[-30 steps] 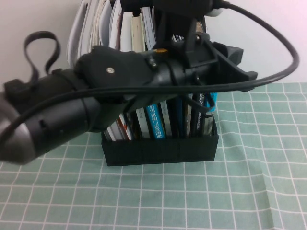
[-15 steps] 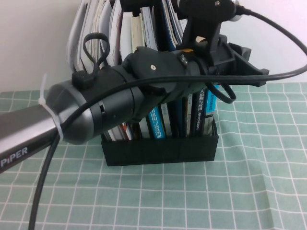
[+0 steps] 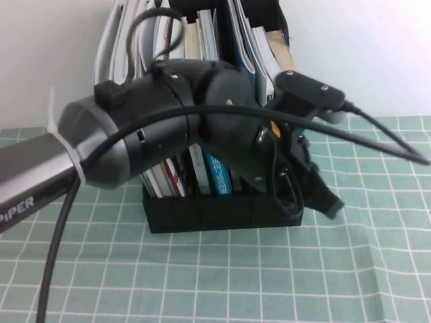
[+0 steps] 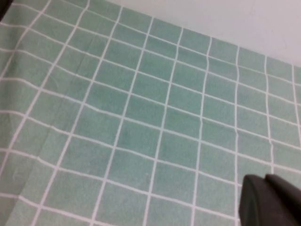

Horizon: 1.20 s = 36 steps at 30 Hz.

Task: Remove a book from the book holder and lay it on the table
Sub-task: Hold the bookshelf

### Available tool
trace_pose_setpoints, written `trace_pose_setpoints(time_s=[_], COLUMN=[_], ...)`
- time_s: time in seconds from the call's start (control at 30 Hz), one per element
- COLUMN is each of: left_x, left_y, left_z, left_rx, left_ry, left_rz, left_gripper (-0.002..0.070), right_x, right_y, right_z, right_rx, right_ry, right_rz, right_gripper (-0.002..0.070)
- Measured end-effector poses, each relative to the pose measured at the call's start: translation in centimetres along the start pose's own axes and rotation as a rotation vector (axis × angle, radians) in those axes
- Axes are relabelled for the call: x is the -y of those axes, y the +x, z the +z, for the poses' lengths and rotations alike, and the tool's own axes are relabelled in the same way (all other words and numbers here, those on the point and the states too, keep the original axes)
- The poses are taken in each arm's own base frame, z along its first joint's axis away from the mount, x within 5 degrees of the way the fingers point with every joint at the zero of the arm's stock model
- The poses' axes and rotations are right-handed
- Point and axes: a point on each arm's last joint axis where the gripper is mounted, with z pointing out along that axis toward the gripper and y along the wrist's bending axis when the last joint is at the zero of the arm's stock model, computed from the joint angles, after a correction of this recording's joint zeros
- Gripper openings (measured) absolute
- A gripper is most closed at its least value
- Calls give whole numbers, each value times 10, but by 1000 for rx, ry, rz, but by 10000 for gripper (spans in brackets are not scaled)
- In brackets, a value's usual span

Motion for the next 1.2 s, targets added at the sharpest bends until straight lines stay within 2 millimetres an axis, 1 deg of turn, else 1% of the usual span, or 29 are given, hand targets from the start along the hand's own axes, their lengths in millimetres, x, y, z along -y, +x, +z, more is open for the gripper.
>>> trace_pose_setpoints(time_s=[0.07, 0.17, 0.23, 0.37, 0.47, 0.53, 0.67, 0.77, 0.83, 0.9, 0.97, 1.0, 1.03, 1.07, 1.1, 1.2], left_x=[-4, -5, -1, 10, 11, 6, -9, -17, -18, -18, -18, -18, -18, -18, -18, -19], left_y=[1, -3, -9, -22, -28, -30, -33, -34, -35, -35, -35, -36, -36, -36, -36, -36], left_z=[0, 1, 1, 0, -2, -4, -9, -11, -12, -12, -12, -12, -12, -12, -12, -12], left_rx=[-14, 38, 103, 259, 336, 362, 417, 442, 447, 452, 456, 458, 460, 460, 460, 459], left_ry=[-117, -237, -271, -271, -280, -304, -344, -368, -374, -375, -375, -376, -376, -375, -375, -370], left_rz=[-8, -11, -3, 17, -3, -35, -169, -215, -221, -218, -213, -211, -209, -210, -210, -222], left_gripper=[-3, -3, -3, -3, -3, -3, -3, -3, -3, -3, -3, -3, -3, -3, -3, -3], right_x=[0, -5, -13, -29, -37, -41, -46, -41, -30, -12, 8, 14, 17, 16, 13, -10], right_y=[0, 0, -1, -7, -13, -16, -22, -26, -29, -28, -22, -17, -15, -13, -14, -14], right_z=[0, 0, 0, -3, -7, -10, -14, -13, -9, -3, 5, 7, 9, 12, 15, 24], right_rx=[1, 20, 65, 181, 256, 303, 408, 427, 358, 195, -49, -172, -277, -353, -392, -424], right_ry=[-2, -35, -99, -256, -348, -386, -436, -380, -273, -120, 49, 101, 116, 89, 40, -213], right_rz=[35, 97, 117, 111, 63, 5, -84, -122, -127, -78, -67, -64, -67, -64, -81, -64], right_gripper=[-2, -2, -2, -2, -2, -2, -2, -2, -2, -2, -2, -2, -2, -2, -2, -2])
